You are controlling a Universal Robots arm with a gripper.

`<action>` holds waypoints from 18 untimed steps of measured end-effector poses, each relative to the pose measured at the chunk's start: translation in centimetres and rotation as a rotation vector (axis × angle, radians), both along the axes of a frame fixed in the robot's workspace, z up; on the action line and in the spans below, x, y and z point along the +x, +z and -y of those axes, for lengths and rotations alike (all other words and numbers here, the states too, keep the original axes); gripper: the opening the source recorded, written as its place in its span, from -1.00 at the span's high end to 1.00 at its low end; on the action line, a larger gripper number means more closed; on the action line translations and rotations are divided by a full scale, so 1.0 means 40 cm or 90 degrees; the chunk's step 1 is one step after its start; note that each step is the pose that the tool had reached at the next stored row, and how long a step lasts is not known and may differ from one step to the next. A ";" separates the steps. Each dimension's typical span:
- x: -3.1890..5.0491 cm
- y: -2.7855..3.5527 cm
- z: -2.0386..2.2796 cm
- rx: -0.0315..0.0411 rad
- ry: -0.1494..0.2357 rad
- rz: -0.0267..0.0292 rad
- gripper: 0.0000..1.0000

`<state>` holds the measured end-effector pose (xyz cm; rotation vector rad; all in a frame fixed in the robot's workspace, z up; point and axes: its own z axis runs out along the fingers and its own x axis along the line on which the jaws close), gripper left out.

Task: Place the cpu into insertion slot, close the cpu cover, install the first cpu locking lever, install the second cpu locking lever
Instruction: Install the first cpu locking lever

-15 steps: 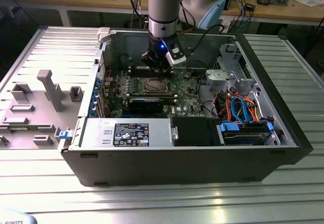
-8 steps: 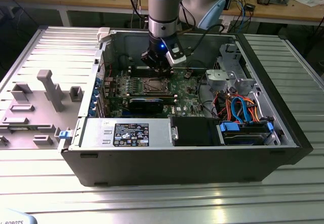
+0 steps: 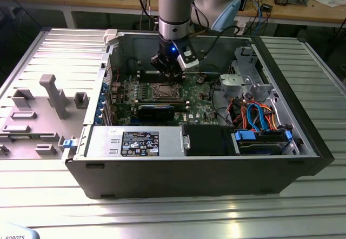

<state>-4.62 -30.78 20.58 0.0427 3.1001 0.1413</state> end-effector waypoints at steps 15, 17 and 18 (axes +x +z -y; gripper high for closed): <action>0.002 -0.007 0.000 -0.0033 0.000 -0.0001 0.79; 0.002 -0.005 0.000 -0.0027 0.000 0.0003 0.79; 0.002 -0.004 0.000 -0.0028 0.000 0.0004 0.79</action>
